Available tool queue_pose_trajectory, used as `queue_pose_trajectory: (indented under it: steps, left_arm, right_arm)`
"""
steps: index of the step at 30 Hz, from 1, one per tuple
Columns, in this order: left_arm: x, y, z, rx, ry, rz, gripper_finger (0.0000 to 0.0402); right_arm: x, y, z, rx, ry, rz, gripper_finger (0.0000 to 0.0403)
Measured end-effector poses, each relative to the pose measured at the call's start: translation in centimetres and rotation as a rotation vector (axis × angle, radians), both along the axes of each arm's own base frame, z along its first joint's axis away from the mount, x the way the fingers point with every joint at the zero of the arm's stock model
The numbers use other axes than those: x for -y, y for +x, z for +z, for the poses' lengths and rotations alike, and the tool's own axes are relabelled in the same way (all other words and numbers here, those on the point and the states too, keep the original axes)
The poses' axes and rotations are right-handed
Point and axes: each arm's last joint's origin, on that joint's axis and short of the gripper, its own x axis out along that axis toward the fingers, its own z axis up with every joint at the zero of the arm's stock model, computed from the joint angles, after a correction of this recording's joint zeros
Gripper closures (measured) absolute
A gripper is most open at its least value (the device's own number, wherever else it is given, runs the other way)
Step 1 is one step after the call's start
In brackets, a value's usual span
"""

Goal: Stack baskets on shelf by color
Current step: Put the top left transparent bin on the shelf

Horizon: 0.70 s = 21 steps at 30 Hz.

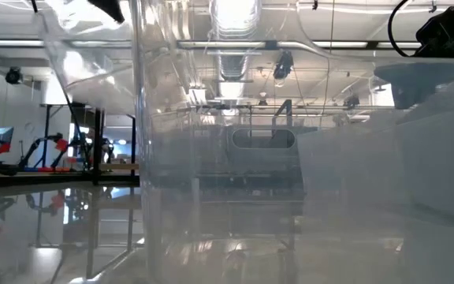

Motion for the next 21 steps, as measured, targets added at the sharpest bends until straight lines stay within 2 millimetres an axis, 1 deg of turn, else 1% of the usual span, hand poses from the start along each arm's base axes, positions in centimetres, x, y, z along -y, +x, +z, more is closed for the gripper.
queue_pose_trajectory:
  steps: [2,4,7,11,14,18,21]
  left_arm:
    - [-0.7,0.3,1.0,0.017,0.069,-0.003,0.0401]
    - [-1.9,0.9,1.6,0.017,0.135,0.005,0.0401]
    - [-4.5,2.0,2.2,-0.008,0.212,0.030,0.0401]
    - [-9.6,3.0,2.4,-0.069,0.276,0.115,0.0401]
    - [-13.6,2.9,2.6,-0.131,0.290,0.177,0.0401]
    - [-18.7,2.2,3.0,-0.185,0.221,0.226,0.0401]
    - [-21.7,1.6,2.9,-0.211,0.147,0.229,0.0401]
  right_arm:
    - [0.0,0.0,0.0,-0.001,0.000,0.000,0.0394]
    - [0.0,0.0,0.0,0.000,0.000,0.000,0.0394]
    - [0.0,0.0,0.0,0.000,0.000,0.000,0.0394]
    - [0.0,0.0,0.0,-0.001,0.000,0.000,0.0394]
    - [0.0,0.0,0.0,-0.001,0.000,0.000,0.0394]
    - [0.0,0.0,0.0,-0.001,0.000,0.000,0.0394]
    - [0.0,0.0,0.0,-0.001,0.000,0.000,0.0394]
